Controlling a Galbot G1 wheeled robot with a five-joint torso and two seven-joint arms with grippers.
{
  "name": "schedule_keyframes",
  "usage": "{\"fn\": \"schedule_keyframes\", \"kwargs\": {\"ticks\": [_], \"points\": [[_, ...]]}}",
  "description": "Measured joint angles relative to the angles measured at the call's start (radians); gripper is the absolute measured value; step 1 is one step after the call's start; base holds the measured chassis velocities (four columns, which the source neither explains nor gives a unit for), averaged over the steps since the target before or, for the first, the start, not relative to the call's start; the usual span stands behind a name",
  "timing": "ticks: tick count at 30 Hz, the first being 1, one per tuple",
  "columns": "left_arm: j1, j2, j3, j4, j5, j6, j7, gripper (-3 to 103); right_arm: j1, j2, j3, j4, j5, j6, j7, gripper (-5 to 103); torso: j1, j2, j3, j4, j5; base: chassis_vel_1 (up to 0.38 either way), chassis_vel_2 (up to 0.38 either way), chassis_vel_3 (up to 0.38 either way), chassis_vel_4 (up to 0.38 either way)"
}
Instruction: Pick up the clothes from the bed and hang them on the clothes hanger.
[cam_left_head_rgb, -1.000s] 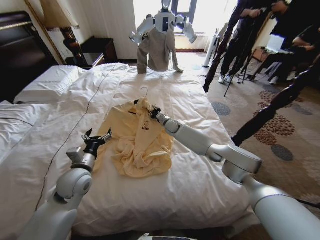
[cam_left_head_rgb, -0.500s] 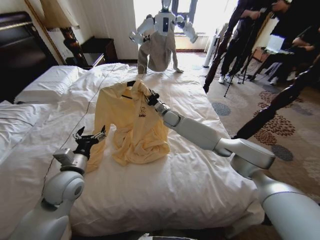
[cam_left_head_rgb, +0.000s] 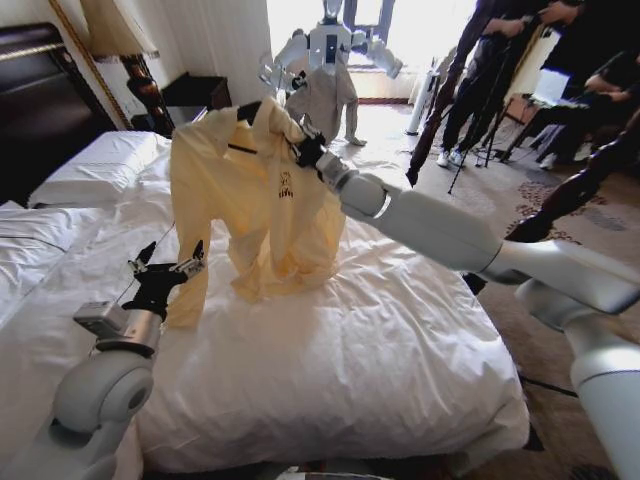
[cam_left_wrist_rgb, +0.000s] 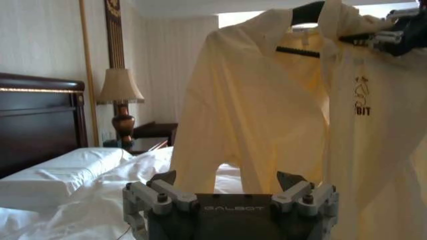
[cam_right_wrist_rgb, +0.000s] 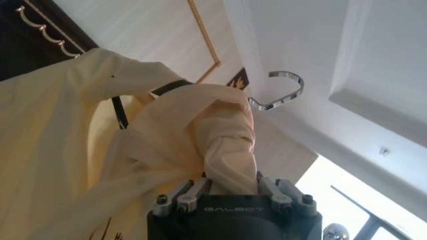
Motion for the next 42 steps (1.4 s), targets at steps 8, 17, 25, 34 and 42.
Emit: {"fn": "schedule_keyframes", "kwargs": {"ticks": [8, 17, 25, 34, 42], "points": [[0.091, -0.034, -0.027, -0.023, 0.014, 0.004, -0.002, 100, 0.139, -0.239, -0.014, 0.367, 0.24, -0.292, 0.195, 20, 0.0, 0.0, 0.0, -0.0004, 0.0004, 0.0, 0.0, 0.0, 0.0], [0.149, -0.074, 0.036, -0.021, 0.07, 0.01, 0.001, 100, 0.219, -0.663, 0.022, 0.659, 0.244, -0.394, 0.208, 20, 0.0, 0.0, 0.0, -0.0006, 0.0011, 0.0, 0.0, 0.0, 0.0], [0.192, -0.088, 0.059, -0.02, 0.143, -0.052, 0.03, 100, 0.199, -1.077, 0.127, 0.843, 0.203, -0.35, 0.056, 20, 0.0, 0.0, 0.0, 0.0003, 0.0004, 0.0, 0.0, 0.0, 0.0], [0.182, -0.054, 0.054, -0.019, 0.099, -0.134, 0.05, 100, 0.151, -1.475, 0.207, 0.89, 0.288, -0.243, -0.084, 20, 0.0, 0.0, 0.0, -0.0004, -0.0003, 0.0, 0.0, 0.0, 0.0], [0.186, -0.054, 0.049, -0.018, 0.1, -0.139, 0.058, 100, 0.132, -1.515, 0.301, 0.749, 0.278, -0.213, -0.113, 20, 0.0, 0.0, 0.0, 0.0, -0.0003, 0.0, 0.0, 0.0, 0.0]]}}
